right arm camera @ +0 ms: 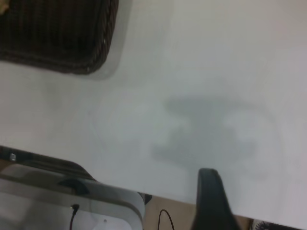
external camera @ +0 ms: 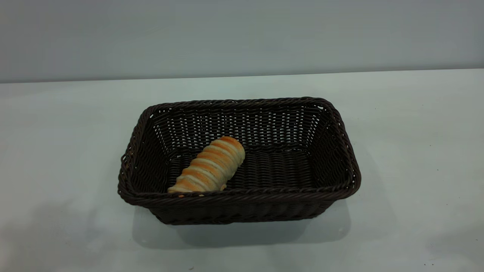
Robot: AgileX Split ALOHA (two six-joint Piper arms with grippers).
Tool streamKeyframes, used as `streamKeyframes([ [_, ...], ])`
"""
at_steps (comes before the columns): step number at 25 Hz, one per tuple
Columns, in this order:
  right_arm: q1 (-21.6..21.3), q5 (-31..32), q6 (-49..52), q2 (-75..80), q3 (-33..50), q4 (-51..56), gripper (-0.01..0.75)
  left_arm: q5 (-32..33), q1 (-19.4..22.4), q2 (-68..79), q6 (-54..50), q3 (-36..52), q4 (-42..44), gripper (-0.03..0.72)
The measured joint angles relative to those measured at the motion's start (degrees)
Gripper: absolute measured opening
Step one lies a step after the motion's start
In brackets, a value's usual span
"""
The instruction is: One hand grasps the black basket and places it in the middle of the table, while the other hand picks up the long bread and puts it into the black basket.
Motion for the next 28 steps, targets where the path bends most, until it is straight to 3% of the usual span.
streamKeyframes([
  [5, 0.0, 0.0, -0.15, -4.37, 4.63, 0.0, 0.496, 15.01, 0.8, -10.23, 0.0, 0.06, 0.01, 0.468],
  [8, 0.0, 0.0, -1.12, -7.79, 7.31, 0.0, 0.496, 20.08, 0.97, -15.06, 0.0, 1.1, 0.06, 0.468],
  [17, 0.0, -7.06, -7.56, -22.98, 19.76, 4.8, 0.496, 20.5, 0.97, -29.72, 0.0, 13.43, 0.01, 0.468],
  [28, 0.0, -6.31, -9.12, -41.42, 30.37, 5.68, 0.496, 23.48, 0.97, -44.31, -0.05, 23.06, -1.57, 0.468],
])
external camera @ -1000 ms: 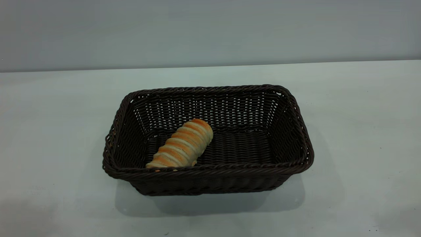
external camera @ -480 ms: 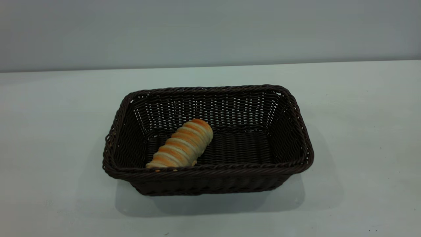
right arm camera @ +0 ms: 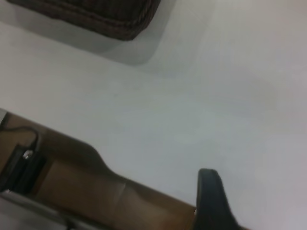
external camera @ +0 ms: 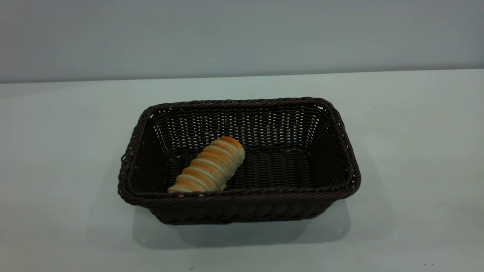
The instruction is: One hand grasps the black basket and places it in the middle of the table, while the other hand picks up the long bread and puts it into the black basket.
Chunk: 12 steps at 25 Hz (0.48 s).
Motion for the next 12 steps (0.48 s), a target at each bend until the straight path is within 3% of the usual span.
streamKeyframes([
  [12, 0.0, 0.09, 1.27, -13.31, 4.9, -3.44, 0.496, 5.3, 0.0, -7.21, -1.15, 1.36, -0.17, 0.468],
])
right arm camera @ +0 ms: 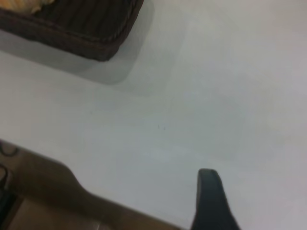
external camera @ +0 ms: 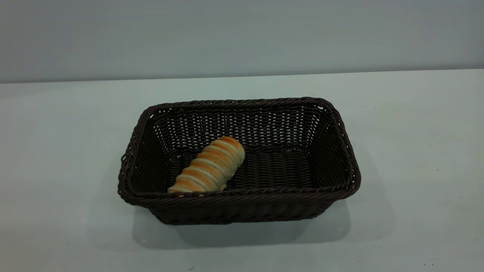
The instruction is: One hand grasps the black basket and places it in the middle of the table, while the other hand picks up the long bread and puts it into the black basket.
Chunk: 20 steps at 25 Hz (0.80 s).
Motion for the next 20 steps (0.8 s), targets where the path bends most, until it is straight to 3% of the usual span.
streamKeyframes([
  [12, 0.0, 0.13, 0.79, -0.22, 0.8, -0.35, 0.496, 0.05, 0.0, -0.18, -0.16, 0.21, 0.0, 0.468],
  [20, 0.0, 0.13, 0.83, -0.22, 0.8, -0.35, 0.496, -1.06, 0.0, -0.18, -0.21, 6.31, -0.66, 0.467],
])
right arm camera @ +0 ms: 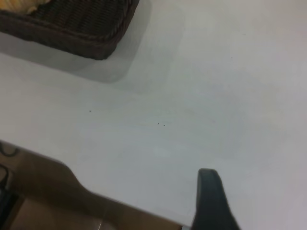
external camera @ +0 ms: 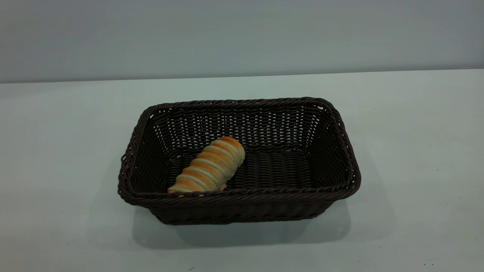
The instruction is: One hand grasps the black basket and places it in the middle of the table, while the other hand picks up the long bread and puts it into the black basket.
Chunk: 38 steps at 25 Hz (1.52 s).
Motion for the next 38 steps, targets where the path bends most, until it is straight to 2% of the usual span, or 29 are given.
streamKeyframes([
  [23, -0.57, -0.05, 0.06, -0.11, 0.0, 0.0, 0.496, -0.49, 0.36, -0.36, 0.12, 0.11, -0.84, 0.466],
  [25, -2.72, -0.05, 0.06, -0.41, 0.0, 0.0, 0.496, -0.49, 2.43, -1.3, 0.12, 0.11, -0.86, 0.466],
  [30, -9.32, -0.05, 0.06, -4.43, 0.14, 0.0, 0.496, -0.5, 10.79, -7.28, 0.12, 0.11, -0.86, 0.466],
  [38, -10.56, 0.11, 0.06, -7.59, 0.14, 0.0, 0.496, -0.44, 12.16, -11.57, 0.12, 0.11, -0.8, 0.466],
])
